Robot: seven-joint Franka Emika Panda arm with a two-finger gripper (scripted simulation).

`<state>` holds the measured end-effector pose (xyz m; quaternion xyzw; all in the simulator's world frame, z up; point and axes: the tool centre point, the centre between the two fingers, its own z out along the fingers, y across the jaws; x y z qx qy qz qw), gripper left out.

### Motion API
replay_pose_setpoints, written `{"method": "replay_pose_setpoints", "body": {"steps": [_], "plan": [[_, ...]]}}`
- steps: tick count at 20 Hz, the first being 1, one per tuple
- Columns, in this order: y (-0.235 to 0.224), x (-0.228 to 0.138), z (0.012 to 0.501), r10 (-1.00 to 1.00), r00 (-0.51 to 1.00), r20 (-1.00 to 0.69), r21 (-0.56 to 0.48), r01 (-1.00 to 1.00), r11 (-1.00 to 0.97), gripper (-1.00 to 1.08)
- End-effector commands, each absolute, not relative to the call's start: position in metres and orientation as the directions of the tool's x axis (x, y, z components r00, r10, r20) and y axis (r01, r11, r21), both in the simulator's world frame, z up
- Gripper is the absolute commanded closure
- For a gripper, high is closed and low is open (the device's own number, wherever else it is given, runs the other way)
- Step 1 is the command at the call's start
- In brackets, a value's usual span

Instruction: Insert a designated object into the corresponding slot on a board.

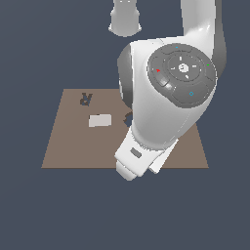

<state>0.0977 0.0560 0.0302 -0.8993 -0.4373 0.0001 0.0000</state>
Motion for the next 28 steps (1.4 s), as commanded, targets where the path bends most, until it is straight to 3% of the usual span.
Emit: {"method": "replay_pose_setpoints", "body": {"steps": [1,13,28], "plan": [[0.056,0.098,0.030,0.787,0.617,0.000,0.000,0.787,-0.617,1.08],[0.044,0.095,0.031,0.759,0.652,0.000,0.000,0.759,-0.652,1.08],[-0.057,0.044,0.035,0.446,0.895,0.000,-0.001,0.446,-0.895,1.08]]}}
